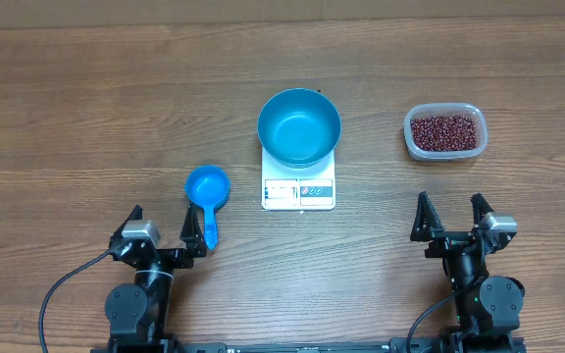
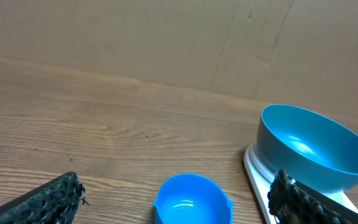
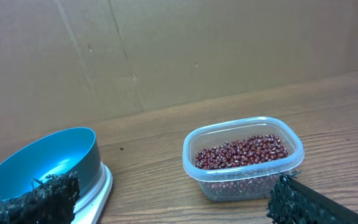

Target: Scoop item into bowl and weigh 150g on scale

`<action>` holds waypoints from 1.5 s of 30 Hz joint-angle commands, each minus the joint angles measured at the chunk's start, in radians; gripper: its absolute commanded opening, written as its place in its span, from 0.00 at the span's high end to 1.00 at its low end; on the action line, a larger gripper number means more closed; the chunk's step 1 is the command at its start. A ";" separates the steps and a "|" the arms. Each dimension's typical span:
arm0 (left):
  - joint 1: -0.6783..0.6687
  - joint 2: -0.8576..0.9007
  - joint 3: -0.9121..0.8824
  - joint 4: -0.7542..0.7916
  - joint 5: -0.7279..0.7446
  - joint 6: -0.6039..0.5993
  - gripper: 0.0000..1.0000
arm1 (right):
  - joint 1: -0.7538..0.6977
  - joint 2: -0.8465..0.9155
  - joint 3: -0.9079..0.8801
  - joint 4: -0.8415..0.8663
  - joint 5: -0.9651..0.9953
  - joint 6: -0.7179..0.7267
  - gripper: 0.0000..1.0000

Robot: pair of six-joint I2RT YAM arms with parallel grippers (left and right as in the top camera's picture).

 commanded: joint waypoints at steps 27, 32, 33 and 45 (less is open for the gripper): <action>0.010 -0.011 -0.005 -0.002 -0.016 0.010 0.00 | 0.002 -0.009 -0.010 0.006 0.010 -0.008 0.00; 0.010 -0.011 -0.005 -0.003 -0.023 0.010 0.00 | 0.002 -0.009 -0.010 0.006 0.010 -0.008 0.00; 0.010 -0.011 -0.005 -0.003 -0.023 0.010 0.00 | 0.002 -0.009 -0.010 0.006 0.010 -0.008 0.00; 0.010 -0.011 -0.005 -0.003 -0.022 0.017 0.01 | 0.002 -0.009 -0.010 0.006 0.010 -0.008 0.00</action>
